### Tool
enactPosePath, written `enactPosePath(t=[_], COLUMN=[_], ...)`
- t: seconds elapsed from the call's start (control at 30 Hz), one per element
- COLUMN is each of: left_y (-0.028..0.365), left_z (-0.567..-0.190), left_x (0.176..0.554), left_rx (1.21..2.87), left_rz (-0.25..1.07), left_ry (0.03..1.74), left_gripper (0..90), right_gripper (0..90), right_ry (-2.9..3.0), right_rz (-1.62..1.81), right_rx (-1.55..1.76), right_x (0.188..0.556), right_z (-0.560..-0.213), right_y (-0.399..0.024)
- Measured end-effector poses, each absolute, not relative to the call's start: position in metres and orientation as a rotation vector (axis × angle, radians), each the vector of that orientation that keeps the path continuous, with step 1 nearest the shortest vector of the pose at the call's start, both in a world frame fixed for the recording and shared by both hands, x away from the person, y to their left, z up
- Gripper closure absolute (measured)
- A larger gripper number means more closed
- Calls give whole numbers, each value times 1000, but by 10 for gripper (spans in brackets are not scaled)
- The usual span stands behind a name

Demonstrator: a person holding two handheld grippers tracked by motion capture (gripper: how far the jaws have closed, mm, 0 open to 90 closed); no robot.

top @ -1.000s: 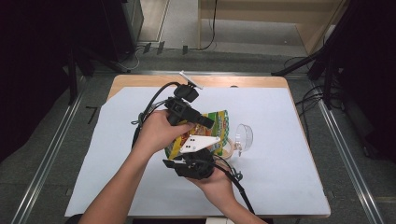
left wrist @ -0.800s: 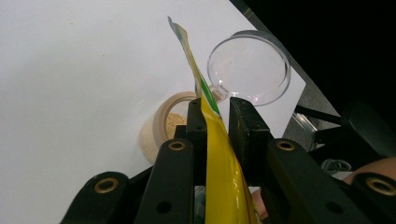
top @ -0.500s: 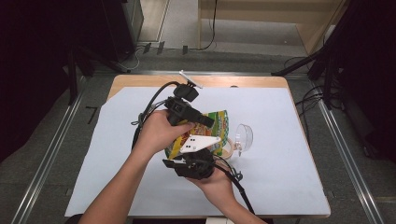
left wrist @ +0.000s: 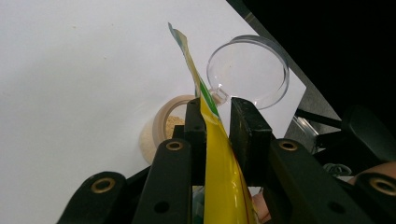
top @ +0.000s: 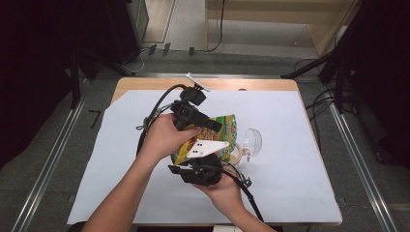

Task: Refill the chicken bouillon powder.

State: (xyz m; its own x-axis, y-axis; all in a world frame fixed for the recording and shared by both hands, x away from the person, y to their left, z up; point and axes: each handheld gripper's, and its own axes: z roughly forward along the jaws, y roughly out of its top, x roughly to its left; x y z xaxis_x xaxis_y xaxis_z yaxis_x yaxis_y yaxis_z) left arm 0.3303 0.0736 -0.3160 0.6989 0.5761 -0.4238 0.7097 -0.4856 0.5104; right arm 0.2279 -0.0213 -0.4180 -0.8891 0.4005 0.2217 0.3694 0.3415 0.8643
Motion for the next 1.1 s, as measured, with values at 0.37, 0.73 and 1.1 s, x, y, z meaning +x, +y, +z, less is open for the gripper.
enactPosePath(t=[0.37, 0.73, 1.1], left_y=[74, 75, 74], left_z=[-317, -317, -317], left_x=[330, 329, 328], left_rx=[2234, 2224, 2221], left_rz=[-248, -258, -257], left_ry=[979, 979, 979], left_gripper=[771, 770, 769], right_gripper=[718, 718, 718], right_ry=[2551, 2553, 2547], right_rz=[1626, 1623, 1622], right_rx=[730, 725, 719], right_x=[227, 226, 226], right_z=[-418, -418, -418], right_y=[-21, -21, -21])
